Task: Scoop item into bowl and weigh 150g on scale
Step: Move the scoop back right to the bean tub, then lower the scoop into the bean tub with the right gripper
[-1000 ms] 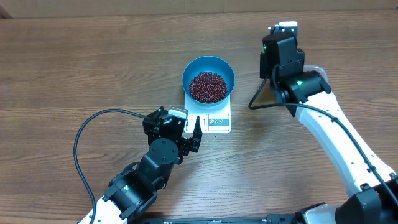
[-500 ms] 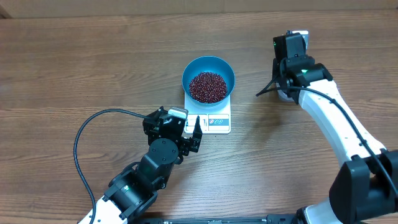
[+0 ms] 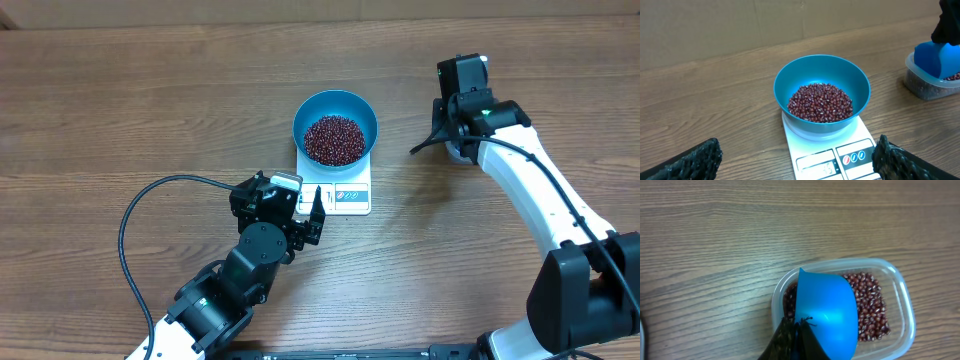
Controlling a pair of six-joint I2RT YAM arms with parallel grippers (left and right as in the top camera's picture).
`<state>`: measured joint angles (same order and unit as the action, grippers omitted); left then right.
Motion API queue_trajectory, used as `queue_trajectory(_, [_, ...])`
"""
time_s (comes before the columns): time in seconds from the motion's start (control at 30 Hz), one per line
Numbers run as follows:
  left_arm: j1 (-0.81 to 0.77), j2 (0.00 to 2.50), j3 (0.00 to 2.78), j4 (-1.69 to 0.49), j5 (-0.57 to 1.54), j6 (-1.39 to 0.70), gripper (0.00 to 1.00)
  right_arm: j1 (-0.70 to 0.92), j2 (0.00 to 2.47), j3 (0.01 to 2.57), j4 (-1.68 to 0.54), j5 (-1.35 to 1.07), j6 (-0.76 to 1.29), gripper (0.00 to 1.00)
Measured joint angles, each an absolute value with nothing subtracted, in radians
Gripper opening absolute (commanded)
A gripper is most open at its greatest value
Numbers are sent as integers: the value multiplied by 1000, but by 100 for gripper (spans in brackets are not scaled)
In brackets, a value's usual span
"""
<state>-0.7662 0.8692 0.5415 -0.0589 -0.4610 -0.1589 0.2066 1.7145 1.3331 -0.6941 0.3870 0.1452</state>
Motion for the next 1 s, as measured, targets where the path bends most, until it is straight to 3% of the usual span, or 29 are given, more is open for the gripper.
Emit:
queue_trajectory(0.43, [-766,869,542,-59,-461,-159,99,60,1715,1333,-696,114,173,4])
queue_trajectory(1.0, [-766,869,542,-59,-461,-159,100,-31,1706,1333,-700,-7,183,4])
